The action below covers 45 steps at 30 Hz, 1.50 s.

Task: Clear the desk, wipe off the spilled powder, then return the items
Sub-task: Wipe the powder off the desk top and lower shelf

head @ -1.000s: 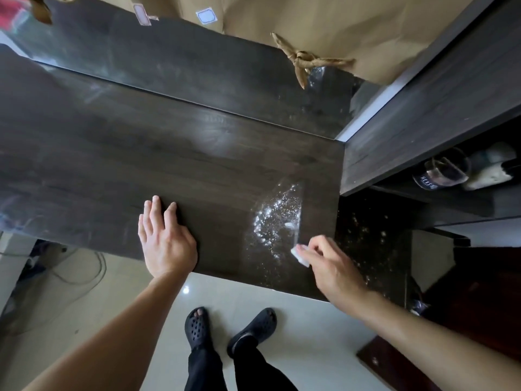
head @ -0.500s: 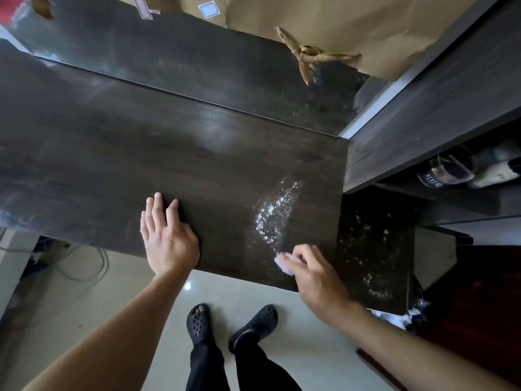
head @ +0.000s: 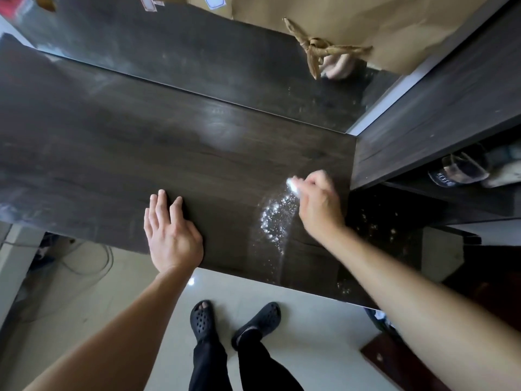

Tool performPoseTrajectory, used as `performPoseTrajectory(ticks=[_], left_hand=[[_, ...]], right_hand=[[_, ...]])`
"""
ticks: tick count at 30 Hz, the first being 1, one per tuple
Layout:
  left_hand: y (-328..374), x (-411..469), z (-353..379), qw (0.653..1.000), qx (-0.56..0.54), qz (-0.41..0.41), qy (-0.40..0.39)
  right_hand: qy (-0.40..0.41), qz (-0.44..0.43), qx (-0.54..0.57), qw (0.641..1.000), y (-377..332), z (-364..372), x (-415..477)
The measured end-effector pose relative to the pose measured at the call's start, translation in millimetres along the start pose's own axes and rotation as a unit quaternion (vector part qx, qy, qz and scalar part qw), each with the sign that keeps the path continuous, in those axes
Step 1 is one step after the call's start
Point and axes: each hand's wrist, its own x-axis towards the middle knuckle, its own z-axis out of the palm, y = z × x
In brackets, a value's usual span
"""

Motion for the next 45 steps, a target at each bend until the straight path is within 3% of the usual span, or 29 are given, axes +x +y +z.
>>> performPoseTrajectory(ticks=[4,7,9,12,14,15,18,20,22,24,26,28,30,32,35,38,41,45], left_hand=[[0,0,0,1.000,-0.002,0.004,-0.001],[0,0,0,1.000,-0.004,0.000,-0.003],[0,0,0,1.000,-0.001,-0.001,-0.003],[0,1,0,1.000,0.003,-0.002,-0.004],[0,1,0,1.000,0.003,0.000,-0.006],[0,1,0,1.000,0.002,0.000,-0.005],[-1,1,1,1.000,0.003,-0.001,-0.005],[0,0,1,1.000,0.002,-0.002,-0.004],[1,0,0,1.000,0.002,-0.004,-0.001],[1,1,0,1.000,0.000,-0.005,0.002],[0,1,1,1.000,0.001,-0.003,0.004],[0,1,1,1.000,-0.001,-0.002,0.007],[0,1,1,1.000,-0.002,-0.001,0.010],[1,1,1,1.000,0.001,0.000,0.006],[0,1,1,1.000,0.006,0.002,0.004],[0,1,0,1.000,0.004,0.005,0.003],[0,1,-1,1.000,0.003,0.003,-0.002],[0,1,-3,1.000,-0.004,0.006,-0.009]], right_hand=[[-0.154,-0.134,0.077,0.976,-23,-21,-104],[-0.238,-0.179,0.097,0.950,-18,-32,-115],[-0.172,-0.152,0.099,0.968,-5,-27,-76],[-0.026,-0.001,0.016,1.000,24,-16,9],[0.002,0.108,-0.014,0.994,35,-9,43],[0.010,0.123,-0.021,0.992,32,-5,46],[-0.005,-0.002,-0.023,1.000,6,1,6],[-0.064,-0.081,0.016,0.995,-9,-4,-43],[-0.139,-0.120,0.060,0.981,-16,-16,-82],[-0.165,-0.133,0.099,0.972,-8,-23,-81],[-0.100,-0.077,0.092,0.988,7,-18,-43],[0.002,0.059,0.046,0.997,21,-10,13],[0.036,0.200,0.027,0.979,29,-6,63],[0.030,0.236,0.016,0.971,23,2,89],[-0.026,0.100,0.009,0.995,-5,12,77],[-0.068,-0.060,0.024,0.996,-27,16,11],[-0.118,-0.124,0.079,0.982,-38,3,-69],[-0.273,-0.172,0.119,0.939,-45,-20,-124]])
